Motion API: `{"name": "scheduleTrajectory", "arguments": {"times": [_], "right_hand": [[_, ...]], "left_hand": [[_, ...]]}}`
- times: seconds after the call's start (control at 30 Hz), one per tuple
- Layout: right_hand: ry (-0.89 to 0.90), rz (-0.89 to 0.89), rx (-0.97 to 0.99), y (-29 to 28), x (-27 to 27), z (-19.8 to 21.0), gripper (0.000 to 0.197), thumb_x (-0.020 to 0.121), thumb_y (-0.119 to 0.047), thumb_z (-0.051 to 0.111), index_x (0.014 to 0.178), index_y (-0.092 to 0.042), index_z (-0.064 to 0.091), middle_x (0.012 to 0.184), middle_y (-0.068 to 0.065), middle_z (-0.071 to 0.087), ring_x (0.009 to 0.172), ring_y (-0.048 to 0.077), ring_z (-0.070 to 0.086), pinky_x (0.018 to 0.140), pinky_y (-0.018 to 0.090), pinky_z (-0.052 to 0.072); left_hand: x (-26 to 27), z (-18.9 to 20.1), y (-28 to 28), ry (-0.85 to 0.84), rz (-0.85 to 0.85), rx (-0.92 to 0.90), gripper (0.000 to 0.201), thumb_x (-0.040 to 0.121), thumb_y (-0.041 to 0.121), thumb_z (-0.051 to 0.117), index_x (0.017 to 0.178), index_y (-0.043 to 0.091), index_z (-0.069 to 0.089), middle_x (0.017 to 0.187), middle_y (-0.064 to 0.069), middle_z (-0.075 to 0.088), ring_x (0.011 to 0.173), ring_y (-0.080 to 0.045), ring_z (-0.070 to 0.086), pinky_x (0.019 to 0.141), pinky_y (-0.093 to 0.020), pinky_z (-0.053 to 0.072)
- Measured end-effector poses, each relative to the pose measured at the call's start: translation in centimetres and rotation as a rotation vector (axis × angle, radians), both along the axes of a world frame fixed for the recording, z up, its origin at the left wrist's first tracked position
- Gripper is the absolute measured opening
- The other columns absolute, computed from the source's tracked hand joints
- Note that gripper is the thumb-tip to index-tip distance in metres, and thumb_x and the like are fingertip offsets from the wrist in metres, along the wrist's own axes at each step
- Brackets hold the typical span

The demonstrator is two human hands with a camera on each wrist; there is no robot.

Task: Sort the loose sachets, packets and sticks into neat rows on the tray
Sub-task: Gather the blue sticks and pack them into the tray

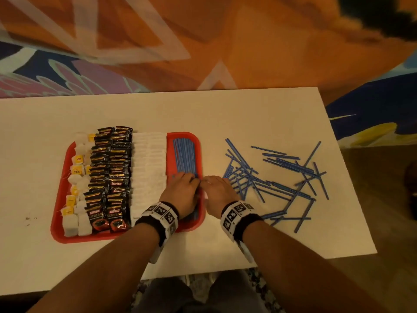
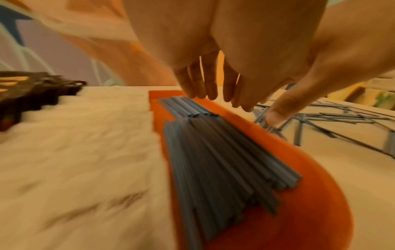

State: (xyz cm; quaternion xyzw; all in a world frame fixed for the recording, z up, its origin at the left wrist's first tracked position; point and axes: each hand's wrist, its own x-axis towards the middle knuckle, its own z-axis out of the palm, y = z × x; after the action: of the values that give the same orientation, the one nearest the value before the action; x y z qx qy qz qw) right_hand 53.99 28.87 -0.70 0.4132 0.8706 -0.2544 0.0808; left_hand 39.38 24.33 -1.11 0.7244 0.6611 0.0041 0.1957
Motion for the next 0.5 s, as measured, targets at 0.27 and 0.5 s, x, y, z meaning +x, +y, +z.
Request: {"name": "scheduleTrajectory", "arguments": {"times": [0.27,0.5], "right_hand": [[-0.234,-0.479,-0.159,3.0,12.2,0.6,0.078,0.085,-0.016,0.071,0.149,-0.028,0.029,0.158,0.005,0.019,0.146,0.031,0.017,0.118,0.05,0.023],[-0.416,-0.723,-0.368,3.5,21.2,-1.1,0.099,0.081,-0.026,0.079,0.152,-0.039,0.012,0.159,0.003,0.001,0.144,0.04,0.009,0.104,0.06,0.037]], "left_hand": [[7.8,-0.7,5.7,0.038,0.046,-0.265,0.075,0.093,0.028,0.06,0.153,0.012,0.019,0.147,-0.012,0.032,0.132,-0.033,0.035,0.108,-0.044,0.039],[13.1,-1.2,7.9,0.127,0.081,-0.388,0.081,0.089,0.015,0.065,0.153,0.011,0.016,0.145,-0.016,0.027,0.13,-0.038,0.034,0.103,-0.045,0.046]]}}
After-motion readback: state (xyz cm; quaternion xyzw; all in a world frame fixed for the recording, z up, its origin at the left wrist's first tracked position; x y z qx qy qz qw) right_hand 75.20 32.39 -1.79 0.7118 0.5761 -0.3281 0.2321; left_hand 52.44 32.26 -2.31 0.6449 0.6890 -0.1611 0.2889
